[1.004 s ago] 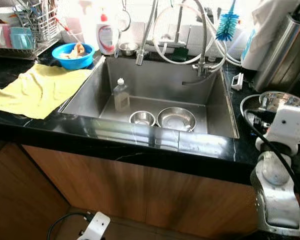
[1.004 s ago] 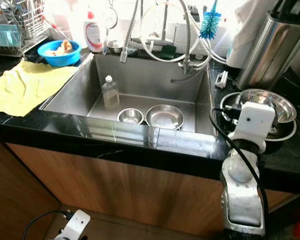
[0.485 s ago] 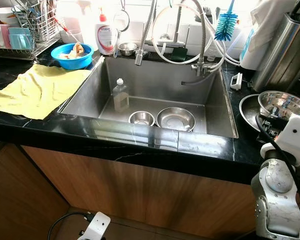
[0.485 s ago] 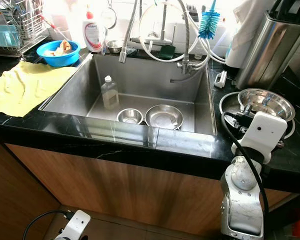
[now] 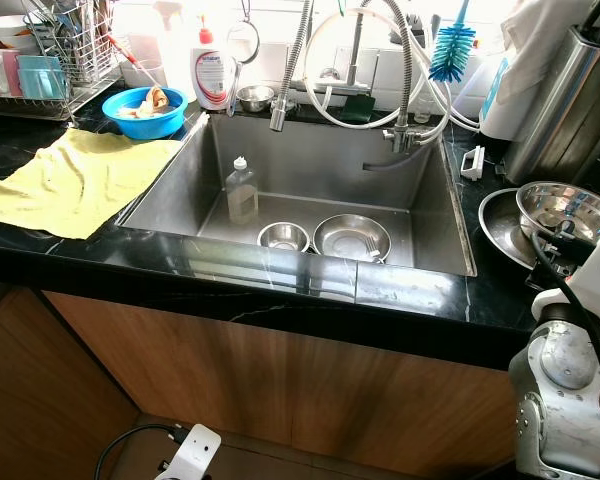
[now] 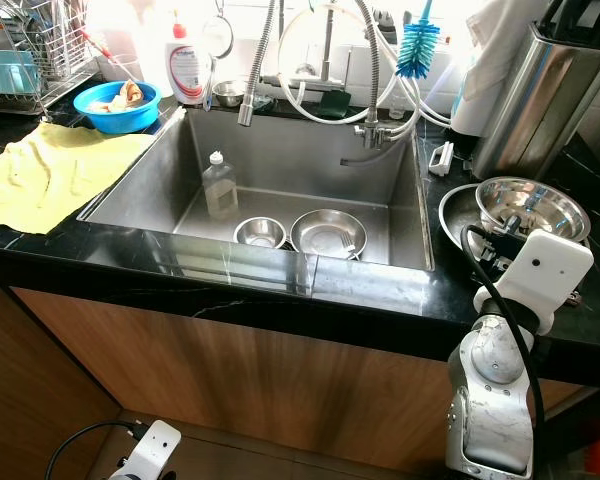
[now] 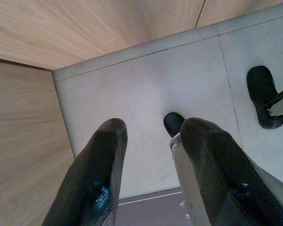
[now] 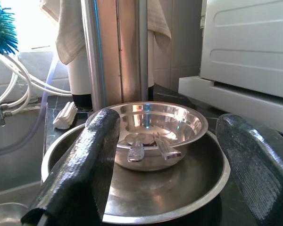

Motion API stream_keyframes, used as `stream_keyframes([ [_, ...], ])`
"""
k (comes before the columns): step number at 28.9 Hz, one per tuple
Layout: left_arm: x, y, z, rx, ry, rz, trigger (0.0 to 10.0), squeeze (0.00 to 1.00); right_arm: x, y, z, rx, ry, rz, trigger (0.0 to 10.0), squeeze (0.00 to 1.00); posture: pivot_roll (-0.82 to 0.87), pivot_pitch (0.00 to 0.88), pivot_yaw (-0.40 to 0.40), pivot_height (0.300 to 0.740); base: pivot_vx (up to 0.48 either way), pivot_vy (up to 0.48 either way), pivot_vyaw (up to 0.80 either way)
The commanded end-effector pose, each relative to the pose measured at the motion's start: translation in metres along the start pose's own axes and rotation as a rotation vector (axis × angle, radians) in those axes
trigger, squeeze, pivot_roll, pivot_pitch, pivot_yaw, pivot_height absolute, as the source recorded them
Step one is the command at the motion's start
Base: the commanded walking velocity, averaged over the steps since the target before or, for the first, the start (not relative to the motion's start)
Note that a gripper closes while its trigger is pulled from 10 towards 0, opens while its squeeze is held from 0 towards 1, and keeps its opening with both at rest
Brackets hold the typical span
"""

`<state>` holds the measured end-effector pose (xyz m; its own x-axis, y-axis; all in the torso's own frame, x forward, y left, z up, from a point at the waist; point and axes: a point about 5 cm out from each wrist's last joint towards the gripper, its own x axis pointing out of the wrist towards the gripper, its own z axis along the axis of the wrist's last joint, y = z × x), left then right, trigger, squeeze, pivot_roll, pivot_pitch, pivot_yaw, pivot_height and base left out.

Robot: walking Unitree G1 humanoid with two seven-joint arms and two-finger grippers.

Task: Kitchen organization

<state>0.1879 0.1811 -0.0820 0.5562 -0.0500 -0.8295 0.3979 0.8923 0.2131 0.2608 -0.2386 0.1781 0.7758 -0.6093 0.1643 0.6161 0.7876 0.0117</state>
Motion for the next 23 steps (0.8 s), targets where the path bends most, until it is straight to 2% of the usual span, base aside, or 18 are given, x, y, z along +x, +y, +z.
stream_keyframes([
  [1, -0.0002, -0.0004, -0.0016, 0.023, 0.008, -0.009, 10.0, 0.0, 0.0009, -0.0033, -0.004, 0.007, 0.032, -0.023, 10.0, 0.0, -0.14, 0.0, -0.038, 0.74, 0.0, 0.0, 0.0],
  [4, -0.0002, -0.0003, -0.0014, 0.019, 0.008, -0.007, 10.0, 0.0, 0.0015, -0.005, -0.0059, 0.036, 0.046, -0.034, 10.0, 0.0, -0.14, 0.0, -0.039, 0.74, 0.0, 0.0, 0.0],
  [5, -0.0002, -0.0003, -0.0014, 0.019, 0.008, -0.007, 10.0, 0.0, 0.0016, -0.005, -0.0055, 0.034, 0.044, -0.032, 8.7, 0.0, -0.14, 0.0, -0.039, 0.74, 0.0, 0.0, 0.0],
  [6, -0.0002, -0.0003, -0.0014, 0.018, 0.008, -0.007, 10.0, 0.0, 0.0017, -0.0049, -0.0051, 0.033, 0.042, -0.031, 6.8, 0.0, -0.14, 0.001, -0.04, 0.74, 0.0, 0.0, 0.0],
  [7, -0.0002, -0.0002, -0.0015, 0.017, 0.008, -0.006, 10.0, 0.0, 0.0018, -0.0049, -0.0048, 0.032, 0.041, -0.03, 4.3, 0.0, -0.14, 0.003, -0.039, 0.74, 0.0, 0.0, 0.0],
  [8, -0.0002, -0.0001, -0.0016, 0.016, 0.008, -0.006, 10.0, 0.0, 0.0018, -0.0048, -0.0045, 0.032, 0.039, -0.031, 1.1, 0.0, -0.14, 0.004, -0.039, 0.74, 0.0, 0.0, 0.0],
  [9, -0.0002, 0.0, -0.0016, 0.016, 0.008, -0.006, 10.0, 0.0, 0.0022, -0.0048, -0.0042, 0.033, 0.039, -0.031, 0.0, 0.0, -0.14, 0.007, -0.039, 0.74, 0.0, 0.0, 0.0],
  [23, -0.0001, -0.0001, -0.0012, 0.017, 0.007, -0.006, 10.0, 0.0, 0.0056, -0.0041, -0.0024, 0.039, 0.034, -0.025, 0.0, 0.0, -0.14, 0.002, -0.038, 0.74, 0.0, 0.0, 0.0],
])
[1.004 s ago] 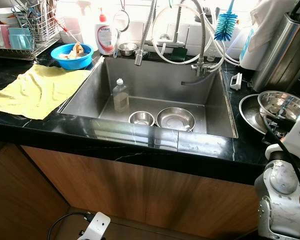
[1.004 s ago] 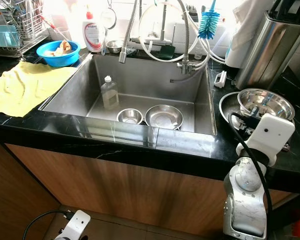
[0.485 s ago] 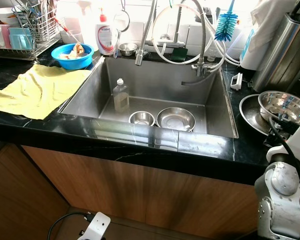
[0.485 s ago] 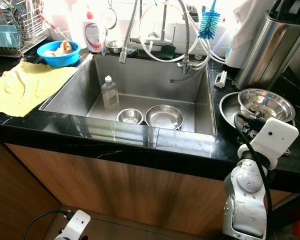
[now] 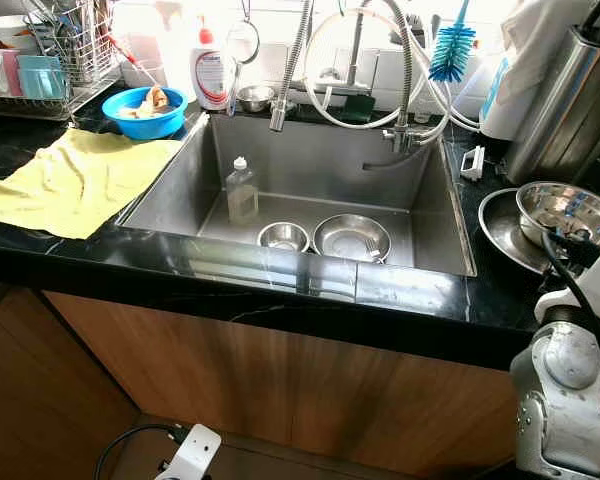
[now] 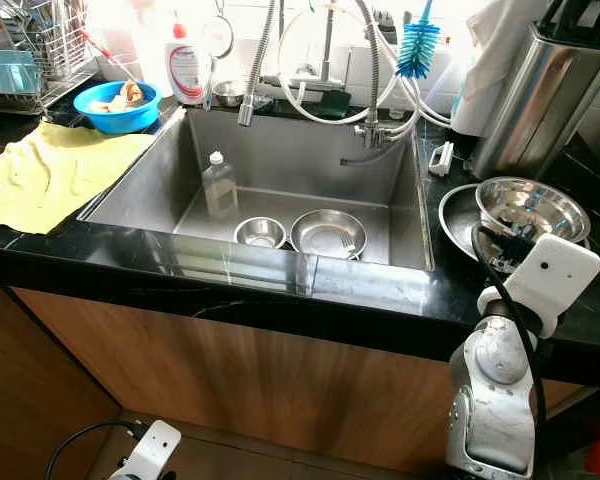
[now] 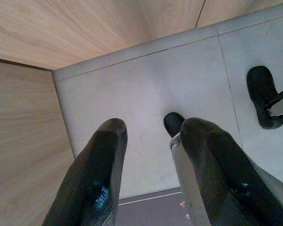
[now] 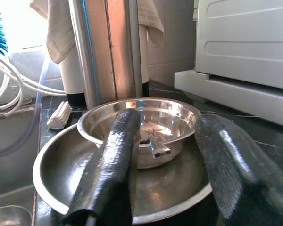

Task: Kitchen organization

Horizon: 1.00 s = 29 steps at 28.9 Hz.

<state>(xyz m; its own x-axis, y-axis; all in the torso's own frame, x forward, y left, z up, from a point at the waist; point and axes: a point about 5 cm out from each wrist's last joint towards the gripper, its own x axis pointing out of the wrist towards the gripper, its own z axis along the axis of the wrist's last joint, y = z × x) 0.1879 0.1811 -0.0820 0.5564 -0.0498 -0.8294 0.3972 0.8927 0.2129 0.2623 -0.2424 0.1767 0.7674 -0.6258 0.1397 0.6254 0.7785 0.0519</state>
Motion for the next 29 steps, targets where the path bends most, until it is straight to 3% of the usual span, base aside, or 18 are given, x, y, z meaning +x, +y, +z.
stream_keyframes([
  [1, -0.0001, -0.0002, -0.0012, 0.018, 0.007, -0.006, 10.0, 0.0, 0.0024, -0.0019, -0.0004, 0.002, 0.011, -0.007, 0.0, 0.0, -0.14, 0.0, -0.038, 0.74, 0.0, 0.0, 0.0],
  [29, -0.0002, 0.0009, -0.001, 0.02, 0.007, -0.005, 10.0, 0.0, 0.0048, 0.0019, 0.0061, 0.016, -0.013, 0.009, 0.0, 0.0, -0.14, 0.006, -0.034, 0.74, 0.0, 0.0, 0.0],
])
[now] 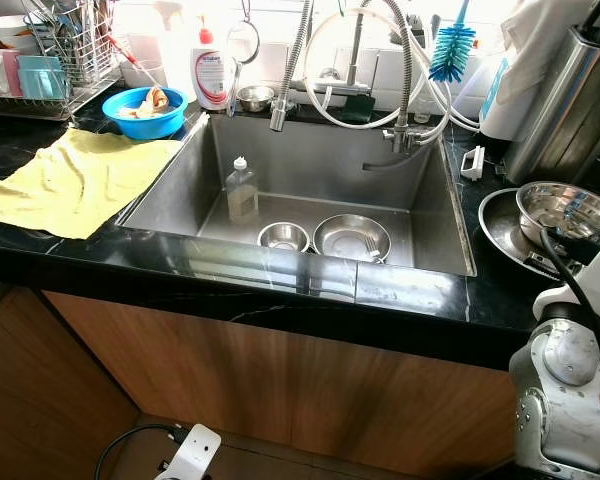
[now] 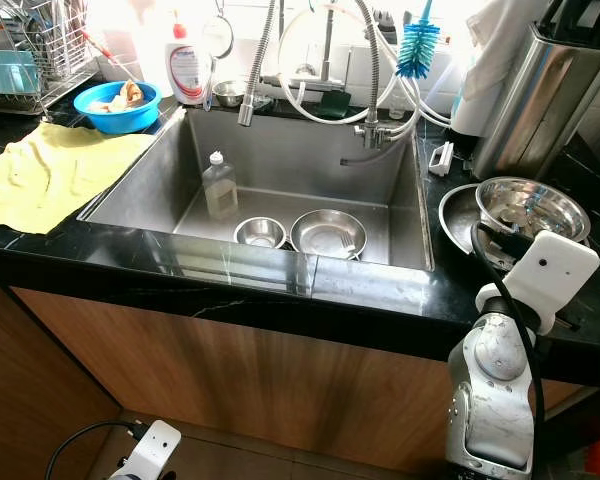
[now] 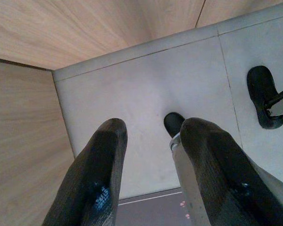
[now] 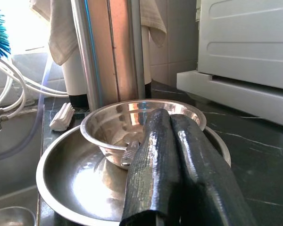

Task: Kitchen organization

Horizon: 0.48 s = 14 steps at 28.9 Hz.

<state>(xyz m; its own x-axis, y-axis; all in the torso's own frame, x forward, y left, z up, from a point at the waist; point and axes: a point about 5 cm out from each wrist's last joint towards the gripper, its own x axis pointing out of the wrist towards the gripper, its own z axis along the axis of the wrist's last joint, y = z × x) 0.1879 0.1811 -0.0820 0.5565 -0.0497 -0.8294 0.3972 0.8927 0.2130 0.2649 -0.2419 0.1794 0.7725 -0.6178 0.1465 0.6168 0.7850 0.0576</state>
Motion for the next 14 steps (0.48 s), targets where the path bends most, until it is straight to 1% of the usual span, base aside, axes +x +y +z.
stream_keyframes([
  [1, 0.0, 0.001, -0.001, 0.02, 0.007, -0.005, 10.0, 0.0, 0.003, 0.0, 0.005, 0.012, -0.013, 0.002, 0.0, 0.0, -0.14, 0.005, -0.034, 0.74, 0.0, 0.0, 0.0],
  [6, 0.0, 0.001, -0.001, 0.02, 0.007, -0.004, 10.0, 0.0, 0.005, 0.001, 0.009, 0.021, -0.025, 0.008, 0.0, 0.0, -0.14, 0.003, -0.033, 0.74, 0.0, 0.0, 0.0],
  [7, 0.0, 0.001, -0.001, 0.02, 0.007, -0.004, 10.0, 0.0, 0.006, 0.004, 0.013, 0.033, -0.035, 0.021, 0.0, 0.0, -0.15, 0.003, -0.032, 0.74, 0.0, 0.0, 0.0],
  [8, 0.0, 0.001, -0.001, 0.02, 0.007, -0.004, 10.0, 0.0, 0.007, 0.008, 0.018, 0.044, -0.053, 0.041, 1.6, 0.0, -0.15, 0.003, -0.032, 0.74, 0.0, 0.0, 0.0],
  [9, 0.0, 0.001, -0.001, 0.02, 0.006, -0.004, 10.0, 0.0, 0.007, 0.011, 0.022, 0.051, -0.065, 0.055, 3.5, 0.0, -0.14, 0.004, -0.032, 0.74, 0.0, 0.0, 0.0],
  [10, 0.0, 0.001, 0.0, 0.019, 0.006, -0.004, 10.0, 0.0, 0.008, 0.014, 0.026, 0.058, -0.076, 0.066, 4.6, 0.0, -0.15, 0.005, -0.031, 0.74, 0.0, 0.0, 0.0],
  [11, 0.0, 0.001, 0.0, 0.019, 0.006, -0.004, 10.0, 0.0, 0.008, 0.014, 0.026, 0.058, -0.076, 0.066, 4.6, 0.0, -0.15, 0.005, -0.031, 0.74, 0.0, 0.0, 0.0],
  [12, 0.0, 0.001, 0.0, 0.019, 0.006, -0.004, 10.0, 0.0, 0.009, 0.015, 0.029, 0.061, -0.085, 0.071, 10.0, 0.0, -0.15, 0.007, -0.031, 0.74, 0.0, 0.0, 0.0],
  [14, 0.0, 0.001, 0.0, 0.019, 0.005, -0.004, 10.0, 0.0, 0.01, 0.016, 0.032, 0.072, -0.091, 0.072, 10.0, 0.0, -0.15, 0.009, -0.031, 0.74, 0.0, 0.0, 0.0],
])
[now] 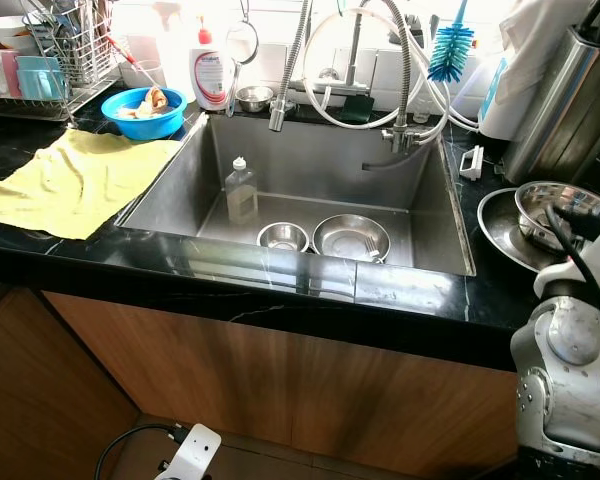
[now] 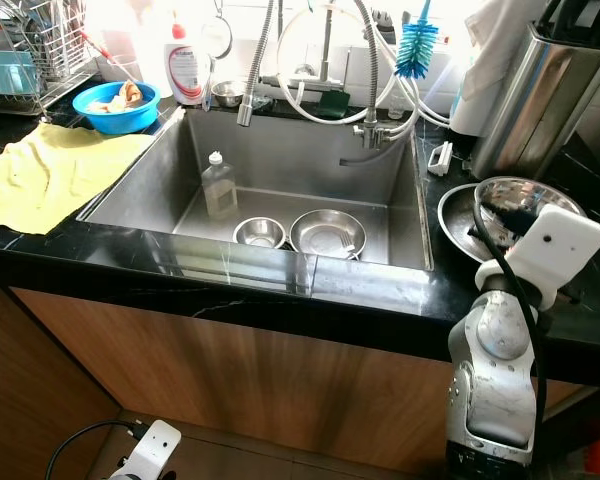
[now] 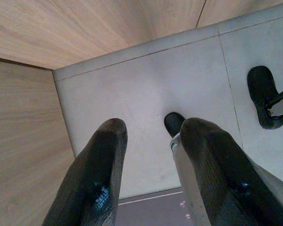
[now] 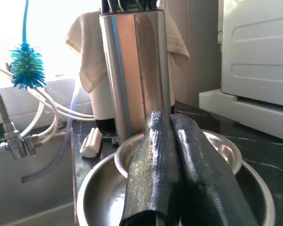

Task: Kitchen organization

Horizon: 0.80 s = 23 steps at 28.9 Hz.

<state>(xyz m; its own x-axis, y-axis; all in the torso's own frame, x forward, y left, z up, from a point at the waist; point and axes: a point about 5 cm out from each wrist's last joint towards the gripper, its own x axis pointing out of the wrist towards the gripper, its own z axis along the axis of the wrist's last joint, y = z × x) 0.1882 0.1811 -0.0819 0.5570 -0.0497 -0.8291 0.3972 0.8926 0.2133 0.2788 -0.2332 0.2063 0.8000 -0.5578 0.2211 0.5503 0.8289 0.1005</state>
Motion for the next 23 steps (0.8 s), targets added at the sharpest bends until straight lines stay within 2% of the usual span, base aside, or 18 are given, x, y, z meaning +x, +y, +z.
stream_keyframes([
  [1, 0.0, 0.001, 0.0, 0.019, 0.005, -0.004, 10.0, 0.0, 0.002, 0.001, 0.01, 0.019, -0.028, 0.006, 10.0, 0.0, -0.15, 0.009, -0.031, 0.74, 0.0, 0.0, 0.0],
  [8, 0.0, 0.001, 0.0, 0.018, 0.005, -0.004, 10.0, 0.0, 0.005, 0.004, 0.021, 0.03, -0.063, 0.017, 10.0, 0.0, -0.15, 0.01, -0.031, 0.74, 0.0, 0.0, 0.0],
  [15, 0.0, 0.0, 0.0, 0.018, 0.005, -0.006, 10.0, 0.0, 0.002, -0.001, 0.009, 0.013, -0.006, 0.004, 10.0, 0.0, -0.14, 0.008, -0.034, 0.74, 0.0, 0.0, 0.0],
  [20, 0.0, 0.0, 0.0, 0.02, 0.005, -0.006, 10.0, 0.0, 0.003, -0.014, 0.012, 0.017, -0.017, -0.08, 10.0, 0.0, -0.15, 0.007, -0.033, 0.74, 0.0, 0.0, 0.0],
  [23, 0.0, 0.001, 0.0, 0.021, 0.005, -0.006, 10.0, 0.0, 0.004, -0.028, 0.01, 0.03, -0.003, -0.182, 10.0, 0.0, -0.15, 0.005, -0.033, 0.74, 0.0, 0.0, 0.0],
])
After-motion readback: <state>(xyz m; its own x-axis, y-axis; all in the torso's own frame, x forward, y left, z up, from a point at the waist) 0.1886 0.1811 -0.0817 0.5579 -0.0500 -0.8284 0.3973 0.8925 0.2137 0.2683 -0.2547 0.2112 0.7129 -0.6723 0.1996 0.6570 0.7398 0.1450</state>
